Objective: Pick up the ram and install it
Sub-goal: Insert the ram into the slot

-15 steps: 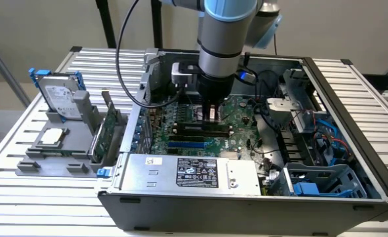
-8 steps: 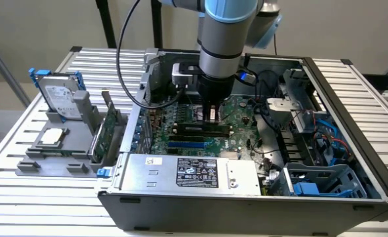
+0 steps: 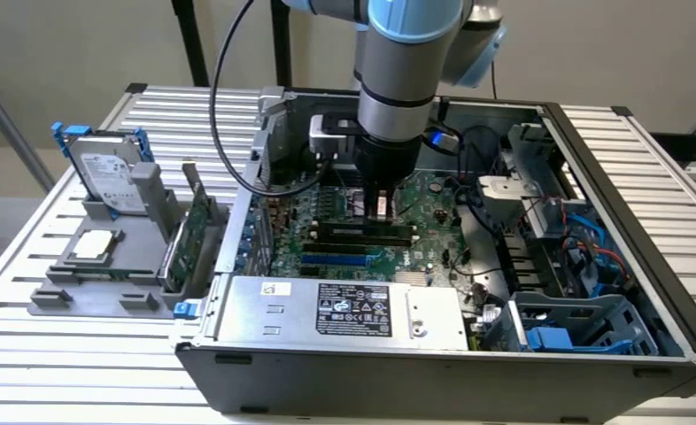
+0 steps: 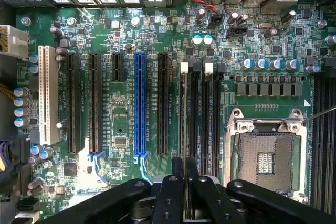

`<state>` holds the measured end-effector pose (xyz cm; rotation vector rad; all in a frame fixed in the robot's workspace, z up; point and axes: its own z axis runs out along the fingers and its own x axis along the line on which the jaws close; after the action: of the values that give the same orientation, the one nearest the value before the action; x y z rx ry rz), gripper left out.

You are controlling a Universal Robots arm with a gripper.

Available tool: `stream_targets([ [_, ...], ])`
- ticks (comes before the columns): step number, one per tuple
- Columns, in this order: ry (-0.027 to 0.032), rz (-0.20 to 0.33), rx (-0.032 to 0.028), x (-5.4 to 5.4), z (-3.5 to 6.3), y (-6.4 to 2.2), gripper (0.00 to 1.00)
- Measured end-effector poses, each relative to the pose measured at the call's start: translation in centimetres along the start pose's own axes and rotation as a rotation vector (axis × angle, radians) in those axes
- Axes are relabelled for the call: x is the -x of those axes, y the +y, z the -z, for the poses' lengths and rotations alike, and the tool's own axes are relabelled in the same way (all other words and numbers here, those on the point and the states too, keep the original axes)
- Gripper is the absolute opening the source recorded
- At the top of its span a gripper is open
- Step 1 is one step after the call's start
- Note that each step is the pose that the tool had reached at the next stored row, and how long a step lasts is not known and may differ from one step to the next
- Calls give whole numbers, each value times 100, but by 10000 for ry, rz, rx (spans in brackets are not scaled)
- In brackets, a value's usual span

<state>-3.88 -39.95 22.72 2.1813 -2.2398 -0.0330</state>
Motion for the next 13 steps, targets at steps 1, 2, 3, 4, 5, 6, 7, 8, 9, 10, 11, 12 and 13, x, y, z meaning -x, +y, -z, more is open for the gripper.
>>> stream_targets([
  [1, -1, -5, 0, 0, -1, 0, 0],
  [2, -2, -12, -1, 0, -2, 0, 0],
  [3, -2, -19, -1, 0, -2, 0, 0],
  [4, -2, -26, -1, 0, -2, 0, 0],
  [5, -2, -32, -1, 0, -3, 0, 0],
  [6, -2, -39, -1, 0, -3, 0, 0],
  [7, -3, -45, -1, 0, -3, 0, 0],
  [8, -3, -49, -1, 1, -3, 0, 0],
  [9, -5, -52, -2, 2, -4, -1, 0],
  [10, -5, -54, -2, 4, -4, -1, 0],
  [11, -5, -56, -2, 4, -4, -1, 0],
  [12, -4, -57, -2, 5, -4, 0, 0],
  [13, -4, -59, -1, 6, -4, 0, 0],
])
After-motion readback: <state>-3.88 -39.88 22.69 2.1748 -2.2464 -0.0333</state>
